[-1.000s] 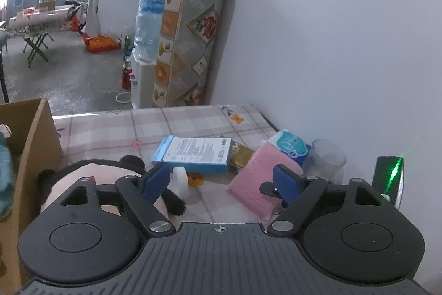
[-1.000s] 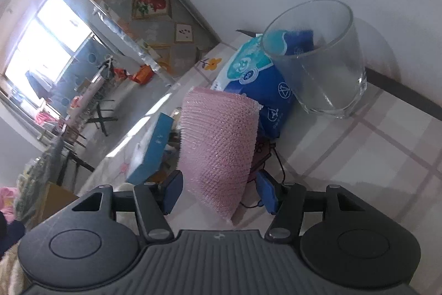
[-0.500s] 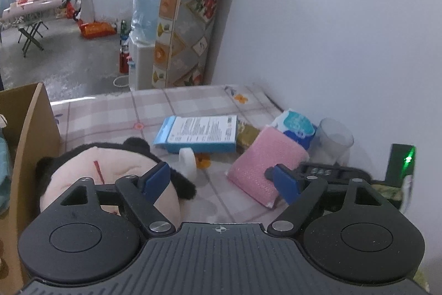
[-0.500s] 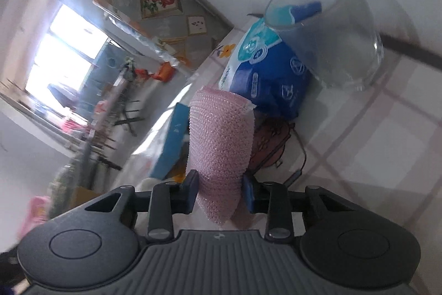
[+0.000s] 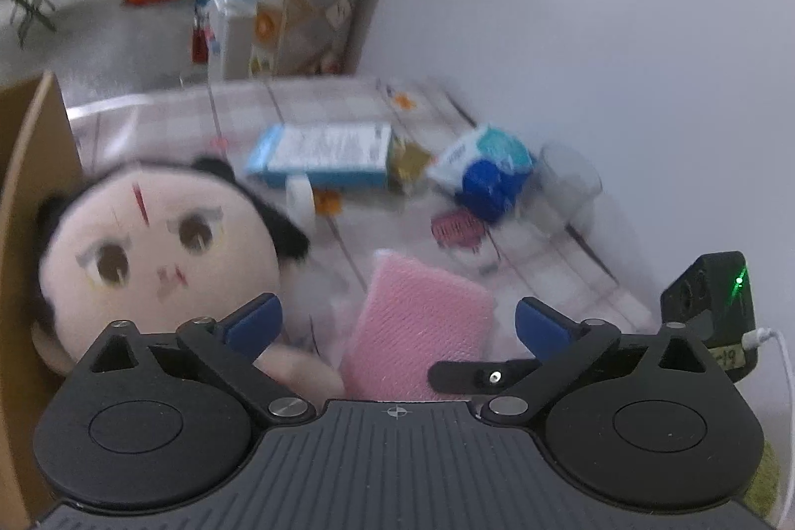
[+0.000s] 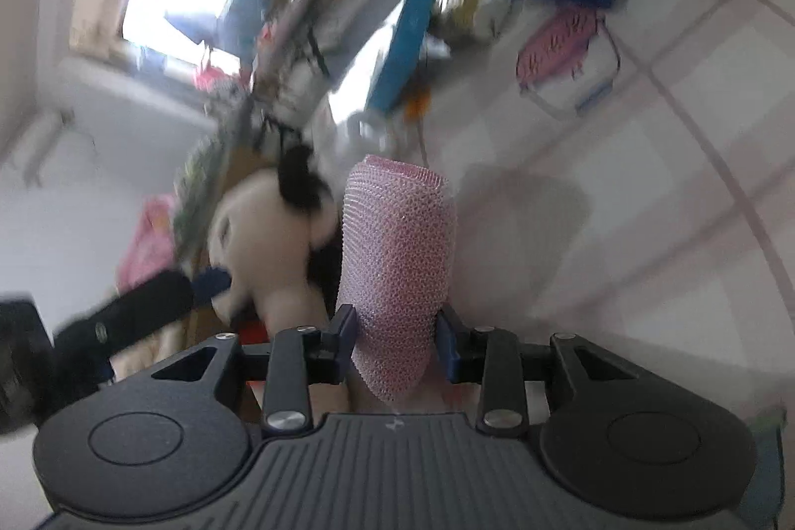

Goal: Organize soft objects
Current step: 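Pass the pink knitted pad from the right gripper into the left gripper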

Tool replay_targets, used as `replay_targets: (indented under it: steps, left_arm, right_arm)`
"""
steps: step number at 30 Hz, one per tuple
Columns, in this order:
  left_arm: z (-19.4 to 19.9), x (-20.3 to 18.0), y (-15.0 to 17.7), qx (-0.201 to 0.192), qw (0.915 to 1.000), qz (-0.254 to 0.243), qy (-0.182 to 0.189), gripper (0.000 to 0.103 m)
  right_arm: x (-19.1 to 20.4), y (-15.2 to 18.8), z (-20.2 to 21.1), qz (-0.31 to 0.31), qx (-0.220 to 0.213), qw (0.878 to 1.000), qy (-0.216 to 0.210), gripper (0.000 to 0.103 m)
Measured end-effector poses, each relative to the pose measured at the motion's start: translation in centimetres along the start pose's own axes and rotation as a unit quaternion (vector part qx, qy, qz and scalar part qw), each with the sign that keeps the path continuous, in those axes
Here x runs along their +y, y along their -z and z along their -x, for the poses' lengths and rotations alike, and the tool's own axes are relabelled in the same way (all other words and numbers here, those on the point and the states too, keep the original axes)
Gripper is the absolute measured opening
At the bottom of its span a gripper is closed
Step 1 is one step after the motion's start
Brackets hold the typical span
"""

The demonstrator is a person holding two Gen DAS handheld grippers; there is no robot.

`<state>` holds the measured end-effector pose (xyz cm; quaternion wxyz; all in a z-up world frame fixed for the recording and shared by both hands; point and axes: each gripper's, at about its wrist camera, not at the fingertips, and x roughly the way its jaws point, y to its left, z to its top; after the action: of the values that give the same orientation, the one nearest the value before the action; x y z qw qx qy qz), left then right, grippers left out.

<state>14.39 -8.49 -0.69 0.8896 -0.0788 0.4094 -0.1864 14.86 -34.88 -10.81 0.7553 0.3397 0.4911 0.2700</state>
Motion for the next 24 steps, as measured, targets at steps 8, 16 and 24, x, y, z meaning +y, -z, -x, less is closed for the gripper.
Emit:
replay_targets:
  steps: [8,16,24]
  left_arm:
    - [-0.6,-1.3,2.5,0.053,0.9974,-0.048,0.000,0.102]
    - [-3.0,-4.1,3.1,0.065,0.9923,-0.104,-0.017,0.103]
    - [-7.2,-6.6,2.4,0.077,0.9887,-0.113,-0.061,0.103]
  right_arm:
    - [-0.5,1.0,1.9,0.005,-0.030,1.000,0.000,0.044]
    - [-1.4,1.0,4.9,-0.002,-0.089,0.996,0.020,0.056]
    - [-2.4,1.2,7.3,-0.005,-0.145,0.988,0.046,0.058]
